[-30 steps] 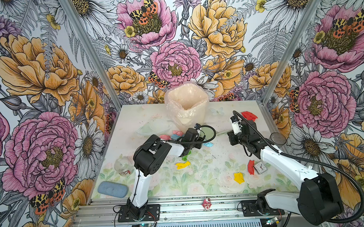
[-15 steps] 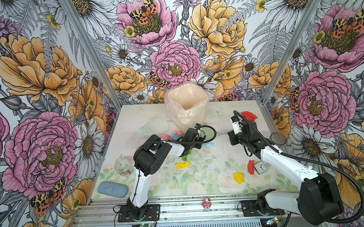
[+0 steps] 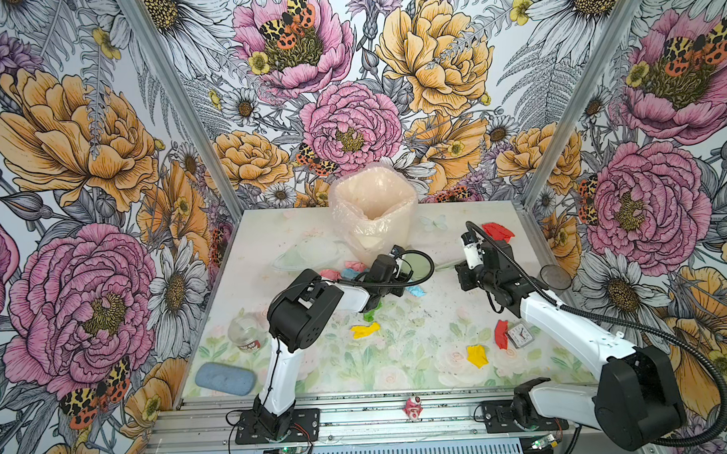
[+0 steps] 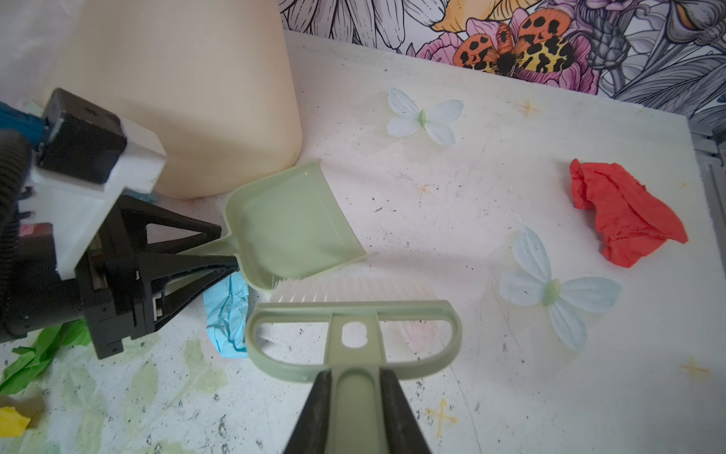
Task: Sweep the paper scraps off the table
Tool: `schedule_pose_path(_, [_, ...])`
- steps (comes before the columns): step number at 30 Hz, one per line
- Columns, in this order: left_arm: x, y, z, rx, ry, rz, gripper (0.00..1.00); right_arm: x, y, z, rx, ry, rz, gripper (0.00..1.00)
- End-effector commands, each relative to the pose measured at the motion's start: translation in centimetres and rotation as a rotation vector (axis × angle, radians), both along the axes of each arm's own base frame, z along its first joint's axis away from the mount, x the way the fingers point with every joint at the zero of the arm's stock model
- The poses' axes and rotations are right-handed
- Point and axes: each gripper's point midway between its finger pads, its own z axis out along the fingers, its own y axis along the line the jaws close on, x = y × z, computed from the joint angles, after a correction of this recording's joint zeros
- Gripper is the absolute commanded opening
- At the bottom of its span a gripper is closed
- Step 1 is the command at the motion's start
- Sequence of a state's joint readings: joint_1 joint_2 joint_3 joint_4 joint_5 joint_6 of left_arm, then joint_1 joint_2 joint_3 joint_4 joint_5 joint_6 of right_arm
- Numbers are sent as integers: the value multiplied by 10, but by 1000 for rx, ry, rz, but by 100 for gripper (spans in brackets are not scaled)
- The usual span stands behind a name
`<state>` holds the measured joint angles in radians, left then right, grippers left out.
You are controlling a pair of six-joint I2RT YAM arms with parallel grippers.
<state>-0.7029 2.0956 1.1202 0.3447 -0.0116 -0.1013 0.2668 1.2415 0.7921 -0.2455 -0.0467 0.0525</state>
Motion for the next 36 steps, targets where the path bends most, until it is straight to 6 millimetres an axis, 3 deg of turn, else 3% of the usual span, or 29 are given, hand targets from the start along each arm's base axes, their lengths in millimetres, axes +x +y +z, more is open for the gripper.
schedule_pose_path(1, [2,-8,-3,1,-9,-19,45,-1,-3,11,9,-39,-5,0])
schedule_pose_path(22, [6,-10,-2,-5,-10,-18,39,-5,-7,11,9,-43,-17,0])
schedule_pose_path(36, [4,-15,2,-29,-7,-48,19,-3,-7,13,9,-50,-10,0])
